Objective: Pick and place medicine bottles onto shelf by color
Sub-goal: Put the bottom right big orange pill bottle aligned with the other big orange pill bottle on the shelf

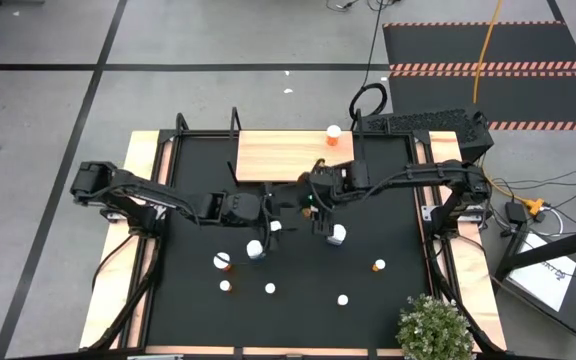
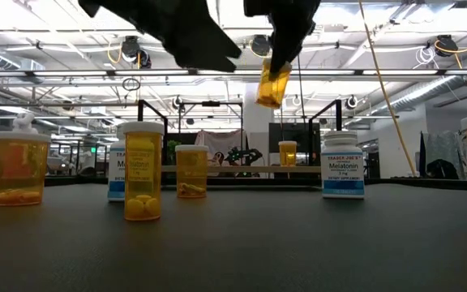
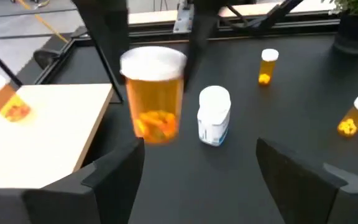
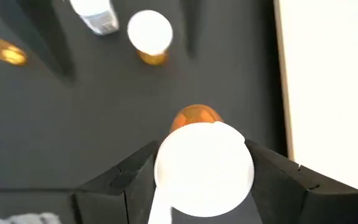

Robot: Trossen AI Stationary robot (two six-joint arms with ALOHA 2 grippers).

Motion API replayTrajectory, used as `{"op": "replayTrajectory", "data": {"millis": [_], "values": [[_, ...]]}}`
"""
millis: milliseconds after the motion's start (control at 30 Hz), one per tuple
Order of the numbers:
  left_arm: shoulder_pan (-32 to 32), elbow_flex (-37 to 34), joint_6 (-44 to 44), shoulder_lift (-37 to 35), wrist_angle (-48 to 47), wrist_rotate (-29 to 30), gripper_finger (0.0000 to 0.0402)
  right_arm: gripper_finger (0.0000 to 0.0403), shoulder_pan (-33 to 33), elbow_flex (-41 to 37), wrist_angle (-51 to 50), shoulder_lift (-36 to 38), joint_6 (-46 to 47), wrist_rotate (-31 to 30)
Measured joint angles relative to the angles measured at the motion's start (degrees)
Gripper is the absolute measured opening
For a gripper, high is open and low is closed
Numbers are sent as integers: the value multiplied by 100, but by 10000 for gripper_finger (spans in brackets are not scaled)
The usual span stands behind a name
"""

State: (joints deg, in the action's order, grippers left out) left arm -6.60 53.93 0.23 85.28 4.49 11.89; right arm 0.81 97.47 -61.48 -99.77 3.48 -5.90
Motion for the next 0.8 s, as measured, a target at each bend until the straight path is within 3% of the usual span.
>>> {"op": "replayTrajectory", "data": {"millis": [167, 533, 800], "values": [[-15, -15, 4, -40, -353, 5, 312, 212, 711, 198, -596, 2, -77, 302], [-45, -4, -7, 153, -253, 3, 312, 212, 2277, 229, -540, -97, -1169, 293], [-61, -4, -8, 153, -219, 2, 312, 212, 2810, 232, -246, -351, -1903, 274]]}}
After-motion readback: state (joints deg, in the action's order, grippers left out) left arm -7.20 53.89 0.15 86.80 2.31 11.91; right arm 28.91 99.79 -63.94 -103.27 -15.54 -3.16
